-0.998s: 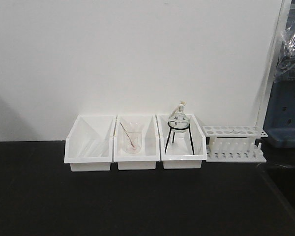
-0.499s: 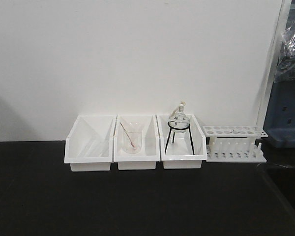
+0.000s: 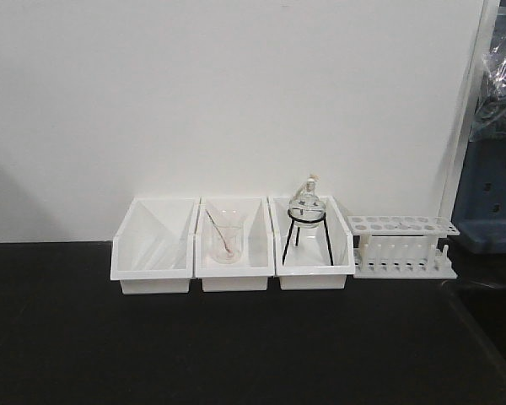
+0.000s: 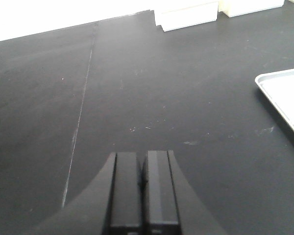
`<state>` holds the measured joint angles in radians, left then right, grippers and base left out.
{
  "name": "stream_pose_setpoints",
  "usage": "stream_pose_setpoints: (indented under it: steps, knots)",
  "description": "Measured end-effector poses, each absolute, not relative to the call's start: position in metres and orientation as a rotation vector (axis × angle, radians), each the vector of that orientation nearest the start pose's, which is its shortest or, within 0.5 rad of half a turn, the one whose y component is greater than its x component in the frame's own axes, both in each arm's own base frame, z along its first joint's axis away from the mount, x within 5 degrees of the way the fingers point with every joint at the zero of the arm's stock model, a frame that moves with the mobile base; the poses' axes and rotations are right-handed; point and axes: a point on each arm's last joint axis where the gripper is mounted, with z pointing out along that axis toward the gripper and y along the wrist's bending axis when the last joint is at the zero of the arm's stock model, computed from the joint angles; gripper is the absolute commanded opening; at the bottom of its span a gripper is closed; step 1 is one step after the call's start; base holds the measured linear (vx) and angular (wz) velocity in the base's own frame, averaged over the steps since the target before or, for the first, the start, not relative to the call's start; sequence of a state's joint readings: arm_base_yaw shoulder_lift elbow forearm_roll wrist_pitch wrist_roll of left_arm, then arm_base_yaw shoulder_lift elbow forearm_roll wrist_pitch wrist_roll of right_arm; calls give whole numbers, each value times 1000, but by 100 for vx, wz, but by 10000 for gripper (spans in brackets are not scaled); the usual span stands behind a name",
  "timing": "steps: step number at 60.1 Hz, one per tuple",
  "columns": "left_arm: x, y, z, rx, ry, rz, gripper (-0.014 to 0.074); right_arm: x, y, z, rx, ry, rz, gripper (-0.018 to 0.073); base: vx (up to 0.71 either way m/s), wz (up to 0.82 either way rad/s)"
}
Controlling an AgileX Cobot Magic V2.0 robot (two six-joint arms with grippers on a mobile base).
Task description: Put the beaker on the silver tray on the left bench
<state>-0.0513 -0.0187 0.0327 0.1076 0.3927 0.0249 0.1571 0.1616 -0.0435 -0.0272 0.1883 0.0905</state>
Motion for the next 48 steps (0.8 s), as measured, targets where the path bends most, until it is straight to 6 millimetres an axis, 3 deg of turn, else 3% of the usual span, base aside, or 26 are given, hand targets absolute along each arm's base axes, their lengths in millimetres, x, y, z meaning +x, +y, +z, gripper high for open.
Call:
stream_pose_setpoints:
  steps: [7,17,48]
  knots:
    - [52,1,168,138,1884,89,1,63,6,190,-26,1709,130,-11,0,0]
    - [52,1,168,138,1884,89,1,57,5,196,-15,1588,128,-11,0,0]
    - [52,1,168,138,1884,89,1,57,5,196,-15,1583,128,-11,0,0]
